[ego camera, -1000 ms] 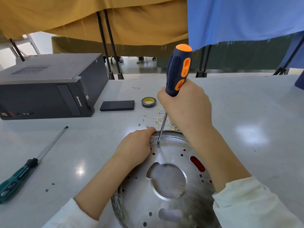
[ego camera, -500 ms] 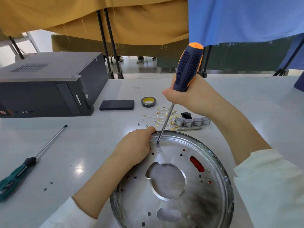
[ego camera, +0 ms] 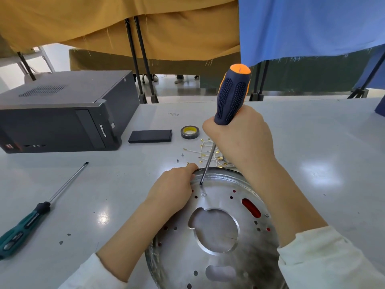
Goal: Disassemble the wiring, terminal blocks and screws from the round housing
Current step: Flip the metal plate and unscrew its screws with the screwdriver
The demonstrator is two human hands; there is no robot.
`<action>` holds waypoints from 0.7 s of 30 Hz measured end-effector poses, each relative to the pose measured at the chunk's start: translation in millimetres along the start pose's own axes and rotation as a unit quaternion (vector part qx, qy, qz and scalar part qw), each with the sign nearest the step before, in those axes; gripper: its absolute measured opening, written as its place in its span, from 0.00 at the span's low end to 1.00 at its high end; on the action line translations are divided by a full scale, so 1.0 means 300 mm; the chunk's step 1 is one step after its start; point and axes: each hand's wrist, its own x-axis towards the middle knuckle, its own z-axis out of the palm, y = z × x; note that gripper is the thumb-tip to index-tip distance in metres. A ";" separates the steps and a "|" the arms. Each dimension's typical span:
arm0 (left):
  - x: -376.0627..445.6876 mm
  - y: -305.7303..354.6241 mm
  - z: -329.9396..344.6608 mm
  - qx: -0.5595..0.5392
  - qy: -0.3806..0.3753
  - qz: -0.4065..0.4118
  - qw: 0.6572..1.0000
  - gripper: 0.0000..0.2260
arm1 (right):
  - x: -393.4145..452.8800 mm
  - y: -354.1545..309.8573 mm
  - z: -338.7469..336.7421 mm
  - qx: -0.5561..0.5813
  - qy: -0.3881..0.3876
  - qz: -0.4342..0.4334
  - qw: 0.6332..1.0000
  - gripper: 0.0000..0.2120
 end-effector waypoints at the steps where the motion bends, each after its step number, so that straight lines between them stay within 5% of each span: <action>1: 0.003 -0.001 0.000 0.000 -0.005 0.001 1.000 0.11 | 0.000 0.001 -0.002 0.017 -0.027 -0.010 0.999 0.17; 10: 0.015 -0.006 -0.008 -0.009 -0.034 0.001 0.999 0.11 | 0.086 -0.007 -0.065 0.128 -0.285 -0.100 0.945 0.16; 13: 0.012 -0.008 -0.008 -0.010 -0.033 0.002 0.999 0.12 | 0.088 0.001 -0.051 0.102 -0.237 -0.076 0.963 0.16; 16: 0.007 -0.010 -0.006 -0.010 -0.029 0.006 1.000 0.11 | 0.055 0.014 -0.031 0.000 -0.107 -0.033 0.994 0.18; 21: 0.009 -0.005 -0.006 -0.010 -0.022 0.009 1.000 0.12 | -0.005 -0.010 -0.007 -0.072 -0.010 0.004 0.997 0.21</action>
